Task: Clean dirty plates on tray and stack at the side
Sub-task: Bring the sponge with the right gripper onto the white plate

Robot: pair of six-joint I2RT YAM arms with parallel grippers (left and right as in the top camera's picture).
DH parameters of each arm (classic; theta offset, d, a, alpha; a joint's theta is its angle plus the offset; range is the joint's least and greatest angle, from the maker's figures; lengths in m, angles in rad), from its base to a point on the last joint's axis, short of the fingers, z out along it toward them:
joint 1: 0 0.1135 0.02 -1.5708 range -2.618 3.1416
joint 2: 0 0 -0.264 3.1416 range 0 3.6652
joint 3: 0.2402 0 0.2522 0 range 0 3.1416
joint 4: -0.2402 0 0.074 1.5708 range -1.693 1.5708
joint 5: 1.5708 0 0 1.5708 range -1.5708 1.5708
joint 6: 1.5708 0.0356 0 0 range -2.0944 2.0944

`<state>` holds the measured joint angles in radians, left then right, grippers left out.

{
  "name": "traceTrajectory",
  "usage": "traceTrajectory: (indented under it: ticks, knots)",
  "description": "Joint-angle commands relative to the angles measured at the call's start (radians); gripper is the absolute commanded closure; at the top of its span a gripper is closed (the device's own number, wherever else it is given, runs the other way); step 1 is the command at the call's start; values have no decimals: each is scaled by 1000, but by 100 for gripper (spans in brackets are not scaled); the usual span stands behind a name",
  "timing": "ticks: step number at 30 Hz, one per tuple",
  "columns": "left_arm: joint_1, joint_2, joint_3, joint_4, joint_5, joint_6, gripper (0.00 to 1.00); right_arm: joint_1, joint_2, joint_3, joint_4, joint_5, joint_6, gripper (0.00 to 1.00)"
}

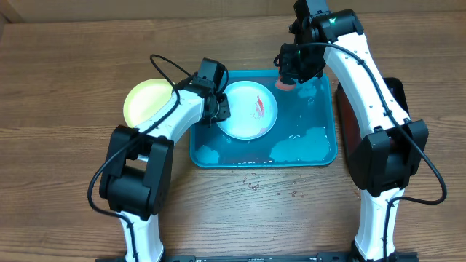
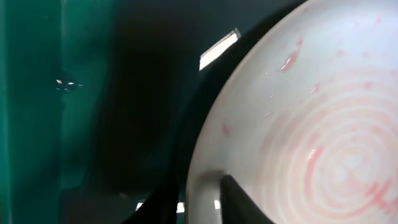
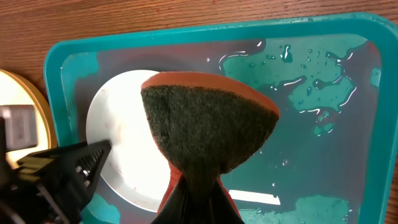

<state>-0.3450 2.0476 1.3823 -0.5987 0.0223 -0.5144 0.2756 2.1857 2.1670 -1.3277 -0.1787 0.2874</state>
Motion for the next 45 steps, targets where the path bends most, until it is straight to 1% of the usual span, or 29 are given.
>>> traceTrajectory:
  ticks: [1,2,4,6,11,13,18,21,27,31,39,42,45]
  knots:
    - [18,50,-10,-2,1,21,83,-2,-24,-2,2,-2,-3,96]
    - [24,51,-10,-3,5,21,86,-2,-24,-2,2,-2,-3,96]
    - [34,51,-10,-8,13,21,96,-2,-24,-2,6,-2,-3,96]
    - [45,51,-2,-28,33,21,96,-2,-24,-2,10,-3,-3,96]
    - [64,51,61,-151,114,27,96,8,-22,-2,15,-10,-3,96]
    - [64,51,80,-187,179,78,96,22,-11,-3,11,-10,-8,96]
    - [64,51,80,-201,200,93,96,51,46,-7,-28,-14,-9,96]
    - [67,51,80,-201,208,93,96,72,84,-8,-52,-58,-53,96]
    - [72,51,80,-200,208,92,96,112,115,-19,-76,-58,-57,96]
    - [72,51,80,-201,208,93,96,123,115,-87,-27,-47,-56,96]
    - [72,51,80,-201,215,97,96,122,115,-335,161,-71,-48,96]
    - [72,51,80,-203,216,97,96,122,115,-400,227,-84,-22,96]
    - [72,51,80,-202,229,111,96,123,115,-441,291,-158,-23,96]
